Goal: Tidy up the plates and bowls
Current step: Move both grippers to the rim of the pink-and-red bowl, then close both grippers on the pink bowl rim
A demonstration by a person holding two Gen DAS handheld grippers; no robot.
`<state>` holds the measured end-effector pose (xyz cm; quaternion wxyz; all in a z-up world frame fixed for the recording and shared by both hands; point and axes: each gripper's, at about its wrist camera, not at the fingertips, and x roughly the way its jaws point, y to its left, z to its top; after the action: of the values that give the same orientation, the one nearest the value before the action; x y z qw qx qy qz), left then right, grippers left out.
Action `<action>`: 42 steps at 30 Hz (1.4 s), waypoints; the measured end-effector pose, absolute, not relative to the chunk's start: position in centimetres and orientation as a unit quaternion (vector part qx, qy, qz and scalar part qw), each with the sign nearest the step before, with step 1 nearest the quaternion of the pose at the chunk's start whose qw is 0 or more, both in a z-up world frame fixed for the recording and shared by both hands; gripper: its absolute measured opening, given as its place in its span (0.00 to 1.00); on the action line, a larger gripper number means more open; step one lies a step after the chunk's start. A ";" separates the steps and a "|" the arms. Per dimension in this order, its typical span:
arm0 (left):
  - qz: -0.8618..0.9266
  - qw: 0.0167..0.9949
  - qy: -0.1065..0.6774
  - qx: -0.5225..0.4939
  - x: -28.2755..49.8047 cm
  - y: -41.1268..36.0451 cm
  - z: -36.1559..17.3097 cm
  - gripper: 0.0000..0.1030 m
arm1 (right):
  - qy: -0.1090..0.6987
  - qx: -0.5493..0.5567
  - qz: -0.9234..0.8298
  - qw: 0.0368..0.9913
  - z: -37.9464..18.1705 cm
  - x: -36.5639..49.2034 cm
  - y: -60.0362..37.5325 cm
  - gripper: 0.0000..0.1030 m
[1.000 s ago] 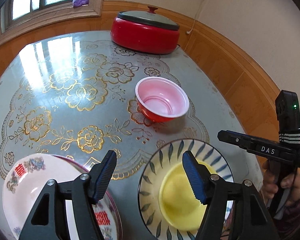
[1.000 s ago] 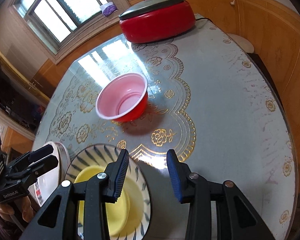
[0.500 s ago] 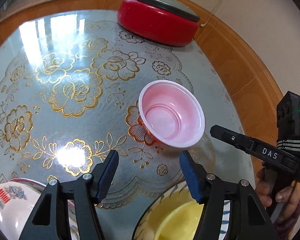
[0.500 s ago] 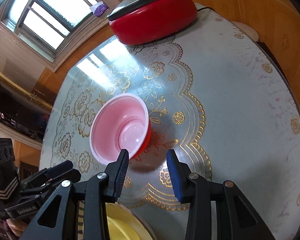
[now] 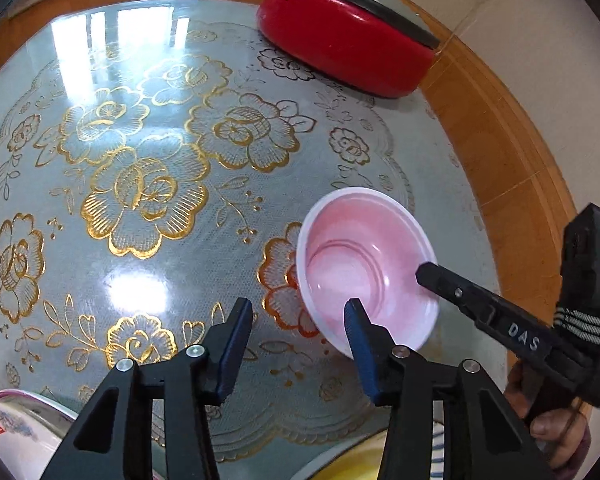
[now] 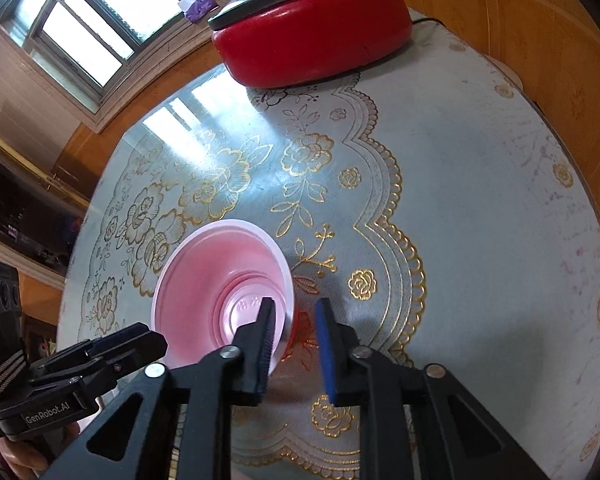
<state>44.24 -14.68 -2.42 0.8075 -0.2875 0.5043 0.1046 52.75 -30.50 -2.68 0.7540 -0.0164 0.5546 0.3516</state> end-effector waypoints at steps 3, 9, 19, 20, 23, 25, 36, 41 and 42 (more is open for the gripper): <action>0.097 0.802 0.511 -0.292 45.1 -14.7 -3.3 0.36 | 0.554 -0.026 0.354 0.753 -3.0 52.4 -30.3 0.11; 0.078 0.813 0.521 -0.249 45.9 -16.3 -3.8 0.17 | 0.549 -0.037 0.359 0.753 -2.9 51.6 -30.5 0.10; 0.068 0.818 0.525 -0.224 45.0 -17.3 -3.1 0.15 | 0.559 -0.023 0.354 0.749 -3.2 50.9 -31.3 0.10; 0.069 0.821 0.524 -0.214 44.8 -17.5 -2.9 0.15 | 0.558 -0.022 0.356 0.749 -3.2 50.8 -31.4 0.10; 0.062 0.825 0.524 -0.203 44.2 -17.9 -2.6 0.15 | 0.559 -0.018 0.355 0.749 -3.0 50.5 -31.9 0.10; 0.060 0.832 0.519 -0.187 43.8 -18.5 -2.4 0.15 | 0.558 -0.015 0.357 0.749 -2.8 50.2 -32.3 0.10; 0.049 0.847 0.507 -0.150 42.3 -20.4 -1.3 0.12 | 0.554 -0.005 0.354 0.753 -2.3 48.9 -34.0 0.10; 0.050 0.846 0.509 -0.151 42.2 -20.3 -1.4 0.09 | 0.554 -0.004 0.347 0.756 -2.4 48.9 -34.1 0.09; 0.048 0.847 0.508 -0.152 42.2 -20.3 -1.3 0.09 | 0.554 0.000 0.346 0.757 -2.3 48.9 -34.2 0.09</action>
<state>42.17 -20.26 -1.29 0.8466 -0.1524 0.5076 0.0484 48.87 -34.23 -2.31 0.7573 -0.0005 0.5537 0.3464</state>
